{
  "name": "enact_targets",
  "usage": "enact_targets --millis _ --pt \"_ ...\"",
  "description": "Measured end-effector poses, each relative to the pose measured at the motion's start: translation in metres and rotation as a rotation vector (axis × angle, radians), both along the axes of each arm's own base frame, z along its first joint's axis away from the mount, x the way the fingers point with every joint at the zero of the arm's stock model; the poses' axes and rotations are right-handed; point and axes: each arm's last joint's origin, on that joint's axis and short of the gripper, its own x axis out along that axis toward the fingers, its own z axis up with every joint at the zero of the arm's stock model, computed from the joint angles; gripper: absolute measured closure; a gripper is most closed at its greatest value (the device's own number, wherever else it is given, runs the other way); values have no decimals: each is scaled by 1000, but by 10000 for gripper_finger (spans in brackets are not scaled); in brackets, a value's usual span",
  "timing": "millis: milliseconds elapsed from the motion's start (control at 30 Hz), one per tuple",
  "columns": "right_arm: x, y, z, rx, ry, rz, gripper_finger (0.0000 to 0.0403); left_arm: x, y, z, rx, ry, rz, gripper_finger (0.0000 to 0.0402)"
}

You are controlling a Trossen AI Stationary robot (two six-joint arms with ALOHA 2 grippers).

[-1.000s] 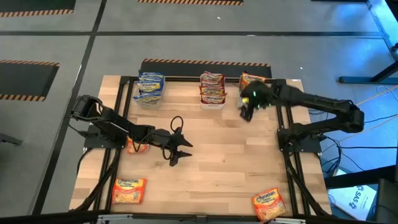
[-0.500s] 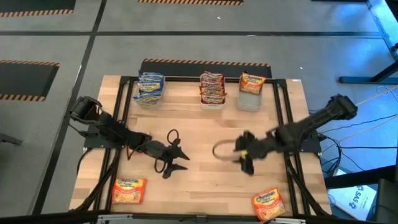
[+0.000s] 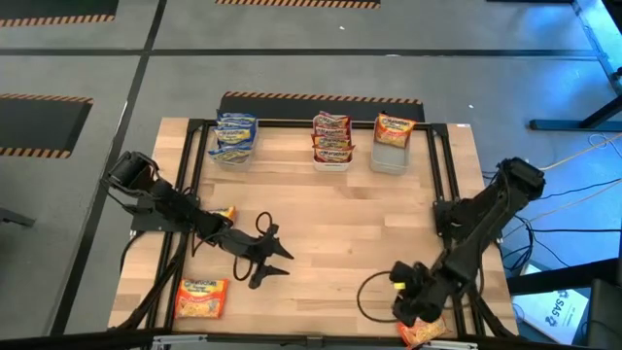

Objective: Sort Maruchan noodles
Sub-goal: Put the orange noodle pack into the gray bin

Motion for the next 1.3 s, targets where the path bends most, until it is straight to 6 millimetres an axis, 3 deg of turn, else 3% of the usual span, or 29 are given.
enact_targets --millis 267,700,1033,1300 --pt "-24 24 -19 95 245 -162 178 0 0 0 -1 -5 8 191" --pt "-34 44 -52 65 435 -100 178 0 0 0 7 -6 6 191" --pt "-15 39 -67 -25 336 -28 178 1 1 0 14 -9 22 191" --pt "18 13 -69 -176 157 -76 178 1 1 0 15 -9 26 191"
